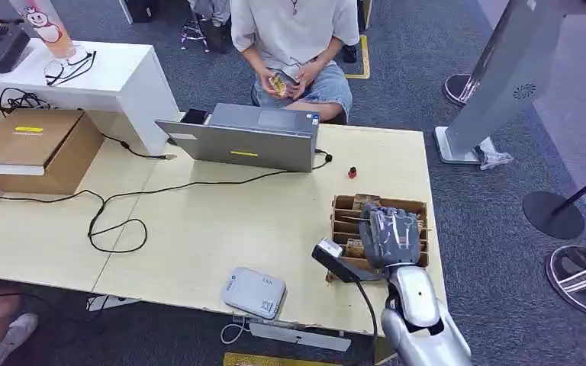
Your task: Pass the card to the sensor for recognition and then transmit it.
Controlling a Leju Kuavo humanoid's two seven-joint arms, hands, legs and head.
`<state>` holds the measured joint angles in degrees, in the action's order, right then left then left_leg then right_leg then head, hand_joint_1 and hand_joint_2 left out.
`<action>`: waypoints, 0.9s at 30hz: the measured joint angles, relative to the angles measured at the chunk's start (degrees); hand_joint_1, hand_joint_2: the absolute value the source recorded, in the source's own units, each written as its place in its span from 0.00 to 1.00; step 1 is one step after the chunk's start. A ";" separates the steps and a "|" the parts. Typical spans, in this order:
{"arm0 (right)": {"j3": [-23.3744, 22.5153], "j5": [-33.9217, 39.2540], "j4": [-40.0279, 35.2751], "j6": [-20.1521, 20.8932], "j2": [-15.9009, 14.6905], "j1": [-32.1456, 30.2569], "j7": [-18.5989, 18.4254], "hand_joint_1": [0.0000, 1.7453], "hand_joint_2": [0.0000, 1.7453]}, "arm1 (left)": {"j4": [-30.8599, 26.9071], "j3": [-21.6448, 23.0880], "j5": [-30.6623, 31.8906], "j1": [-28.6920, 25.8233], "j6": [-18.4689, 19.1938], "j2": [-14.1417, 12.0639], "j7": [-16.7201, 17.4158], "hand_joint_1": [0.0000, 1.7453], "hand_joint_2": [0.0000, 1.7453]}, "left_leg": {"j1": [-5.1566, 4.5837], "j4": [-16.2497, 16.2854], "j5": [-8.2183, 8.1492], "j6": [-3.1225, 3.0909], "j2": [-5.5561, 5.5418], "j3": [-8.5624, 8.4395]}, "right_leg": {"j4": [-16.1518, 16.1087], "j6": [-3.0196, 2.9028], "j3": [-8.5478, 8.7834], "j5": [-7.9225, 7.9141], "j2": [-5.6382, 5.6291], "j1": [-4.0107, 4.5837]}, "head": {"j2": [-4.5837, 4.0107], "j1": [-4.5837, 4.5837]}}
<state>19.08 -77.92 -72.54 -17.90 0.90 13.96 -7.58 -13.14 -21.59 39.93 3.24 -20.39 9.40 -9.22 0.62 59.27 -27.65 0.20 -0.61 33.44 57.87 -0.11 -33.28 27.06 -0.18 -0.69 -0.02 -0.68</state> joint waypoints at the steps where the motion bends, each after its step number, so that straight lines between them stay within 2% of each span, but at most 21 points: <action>1: 0.00 0.02 -0.13 -0.13 0.00 -0.06 0.04 1.00 1.00 | 0.00 0.00 0.00 0.00 -0.02 0.00 0.00 0.00 0.00 | 0.00 0.00 0.00 0.00 0.00 0.00 | 0.00 0.00 0.00 0.00 0.00 0.00 | 0.00 0.00; 27: 0.00 0.72 -8.39 -1.86 -0.02 -2.16 0.48 1.00 1.00 | 0.00 0.00 0.02 -0.04 -0.24 0.00 -0.24 0.00 0.00 | 0.00 0.00 0.00 0.00 0.00 0.00 | 0.00 0.00 0.00 0.00 0.00 0.00 | 0.00 -0.02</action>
<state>19.08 -77.20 -80.93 -19.76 0.87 11.79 -7.10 -13.14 -21.59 39.95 3.20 -20.63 9.40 -9.46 0.62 59.27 -27.65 0.20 -0.61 33.44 57.87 -0.11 -33.29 27.06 -0.18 -0.69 -0.02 -0.70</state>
